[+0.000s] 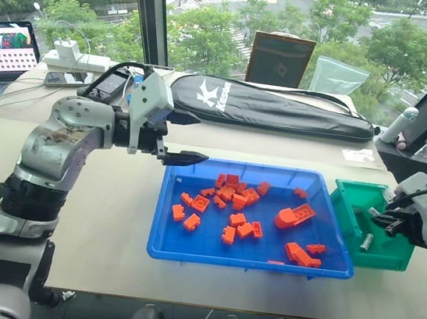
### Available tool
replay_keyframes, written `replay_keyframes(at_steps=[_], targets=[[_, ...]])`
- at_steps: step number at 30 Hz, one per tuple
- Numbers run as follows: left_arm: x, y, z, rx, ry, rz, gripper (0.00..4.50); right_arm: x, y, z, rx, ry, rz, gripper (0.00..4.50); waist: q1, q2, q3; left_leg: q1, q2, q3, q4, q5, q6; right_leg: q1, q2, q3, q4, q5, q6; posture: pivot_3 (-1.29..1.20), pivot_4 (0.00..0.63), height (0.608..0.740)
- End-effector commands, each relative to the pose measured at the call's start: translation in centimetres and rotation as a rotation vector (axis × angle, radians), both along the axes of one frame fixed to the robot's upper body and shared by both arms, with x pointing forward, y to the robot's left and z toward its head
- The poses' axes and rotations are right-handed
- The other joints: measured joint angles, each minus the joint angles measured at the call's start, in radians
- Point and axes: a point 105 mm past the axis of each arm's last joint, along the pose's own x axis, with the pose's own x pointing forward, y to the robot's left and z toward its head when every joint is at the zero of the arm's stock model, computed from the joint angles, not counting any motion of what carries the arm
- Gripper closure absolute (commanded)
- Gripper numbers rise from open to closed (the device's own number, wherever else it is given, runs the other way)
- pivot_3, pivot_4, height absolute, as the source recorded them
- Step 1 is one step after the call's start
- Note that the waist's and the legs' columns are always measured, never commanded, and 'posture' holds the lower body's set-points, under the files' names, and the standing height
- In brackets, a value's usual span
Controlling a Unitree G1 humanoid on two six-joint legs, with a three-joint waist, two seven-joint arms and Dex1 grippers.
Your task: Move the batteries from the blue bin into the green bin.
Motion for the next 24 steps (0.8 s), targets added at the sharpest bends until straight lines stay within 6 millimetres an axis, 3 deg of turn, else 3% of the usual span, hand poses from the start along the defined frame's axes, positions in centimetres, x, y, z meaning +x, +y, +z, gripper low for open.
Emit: replay_keyframes(at_steps=[1,6,9,11,16,19,24], targets=[[0.0,0.6,1.1,-0.016,-0.073,0.026,0.00,0.4,-0.1,3.2,0.003,-0.118,0.002,1.58,0.002,0.000,0.000,0.000,0.000,0.000,0.000,0.000,0.000,0.000,0.000,0.000,0.000,0.000,0.000,0.00,0.150,0.733],[0.2,1.8,0.6,-0.021,-0.060,0.083,0.00,0.7,0.3,6.7,0.056,-0.289,0.063,0.05,0.004,0.000,0.000,0.000,0.000,0.000,0.000,0.000,0.000,0.000,0.000,0.000,0.000,0.000,0.000,0.00,0.150,0.733],[0.3,2.4,0.5,-0.034,-0.054,0.106,0.00,0.6,1.0,7.7,0.085,-0.359,0.136,0.05,0.005,0.000,0.000,0.000,0.000,0.000,0.000,0.000,0.000,0.000,0.000,0.000,0.000,0.000,0.000,0.00,0.150,0.733],[0.3,3.9,0.3,-0.079,-0.031,0.174,0.00,0.3,2.0,8.0,0.203,-0.451,0.206,0.05,0.004,0.000,0.000,0.000,0.000,0.000,0.000,0.000,0.000,0.001,0.000,0.000,-0.001,0.000,0.000,0.00,0.150,0.733],[-0.3,6.4,-0.3,-0.184,0.015,0.278,0.00,-0.9,1.5,6.3,0.351,-0.489,0.191,0.05,0.005,0.000,0.000,0.000,0.000,-0.001,-0.001,0.000,0.000,0.002,0.000,-0.001,-0.001,0.000,0.000,0.00,0.150,0.733],[-0.2,7.6,-1.8,-0.251,0.058,0.363,0.00,-1.0,1.4,4.5,0.366,-0.472,0.158,0.05,0.008,0.000,0.000,0.001,0.000,-0.001,0.000,0.000,0.000,0.002,-0.001,-0.001,-0.001,0.000,0.000,0.00,0.150,0.733],[-0.2,8.7,-4.2,-0.234,0.066,0.432,0.00,-0.9,2.4,3.8,0.377,-0.471,0.170,0.05,0.006,0.000,0.000,0.002,0.000,0.000,0.000,0.000,0.000,0.003,-0.001,-0.001,0.000,0.001,0.000,0.00,0.150,0.733]])
